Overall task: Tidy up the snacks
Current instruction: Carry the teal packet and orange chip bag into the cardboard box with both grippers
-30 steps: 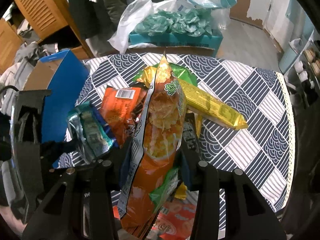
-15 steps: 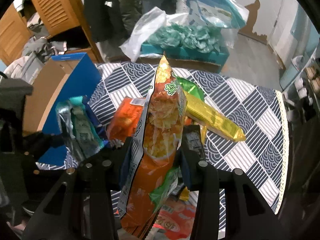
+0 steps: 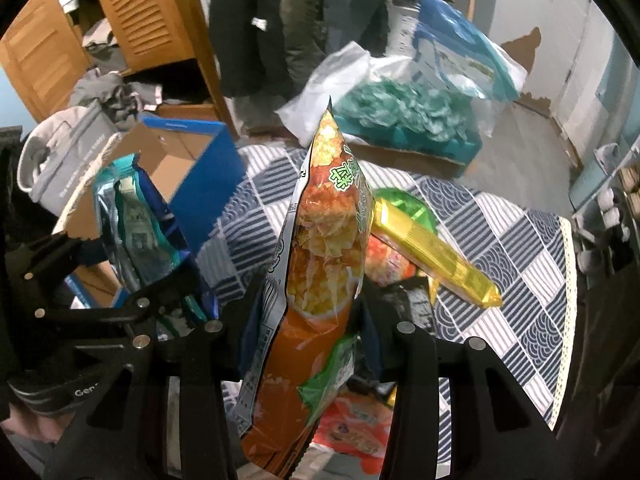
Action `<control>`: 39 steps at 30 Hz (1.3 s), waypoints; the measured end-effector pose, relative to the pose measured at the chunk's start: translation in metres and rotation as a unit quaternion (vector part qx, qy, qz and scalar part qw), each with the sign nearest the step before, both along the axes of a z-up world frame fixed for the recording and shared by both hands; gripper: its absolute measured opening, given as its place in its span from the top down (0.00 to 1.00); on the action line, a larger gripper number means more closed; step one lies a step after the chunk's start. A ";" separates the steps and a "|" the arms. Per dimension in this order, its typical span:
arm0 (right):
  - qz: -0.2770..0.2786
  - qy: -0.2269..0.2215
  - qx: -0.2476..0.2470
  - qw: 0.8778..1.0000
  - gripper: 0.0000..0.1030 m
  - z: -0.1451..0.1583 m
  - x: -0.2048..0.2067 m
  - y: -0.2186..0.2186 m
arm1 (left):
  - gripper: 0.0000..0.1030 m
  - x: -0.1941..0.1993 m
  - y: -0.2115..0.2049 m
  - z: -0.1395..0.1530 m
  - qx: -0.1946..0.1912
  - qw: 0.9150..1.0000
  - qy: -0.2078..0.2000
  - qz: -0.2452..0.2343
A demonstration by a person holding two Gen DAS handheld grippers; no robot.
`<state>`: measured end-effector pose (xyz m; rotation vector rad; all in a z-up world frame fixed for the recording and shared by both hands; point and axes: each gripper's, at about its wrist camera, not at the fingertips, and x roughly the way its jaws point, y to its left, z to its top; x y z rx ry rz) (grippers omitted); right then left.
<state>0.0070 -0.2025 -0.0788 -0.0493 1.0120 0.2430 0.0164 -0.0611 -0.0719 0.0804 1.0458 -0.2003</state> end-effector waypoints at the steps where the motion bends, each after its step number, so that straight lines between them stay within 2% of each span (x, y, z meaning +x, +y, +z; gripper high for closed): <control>1: 0.005 -0.002 0.000 1.000 0.59 0.003 0.000 0.005 | 0.34 0.000 0.004 0.004 -0.001 1.000 -0.005 0.002; 7: 0.027 -0.012 0.000 1.000 0.59 0.014 0.003 0.033 | 0.34 0.004 0.036 0.019 -0.004 1.000 -0.018 0.020; 11: 0.039 -0.014 -0.002 0.999 0.59 0.018 0.007 0.053 | 0.34 0.002 0.056 0.021 -0.017 0.999 -0.015 0.030; 19: 0.063 -0.011 0.005 0.998 0.59 0.021 0.022 0.094 | 0.34 0.005 0.106 0.021 -0.017 0.997 -0.023 0.068; 32: 0.102 0.007 0.018 0.995 0.59 0.015 0.048 0.166 | 0.34 0.013 0.161 0.012 0.000 0.993 -0.024 0.118; 39: 0.108 0.027 0.018 0.994 0.59 0.000 0.065 0.192 | 0.34 0.017 0.186 -0.002 0.006 0.990 -0.012 0.143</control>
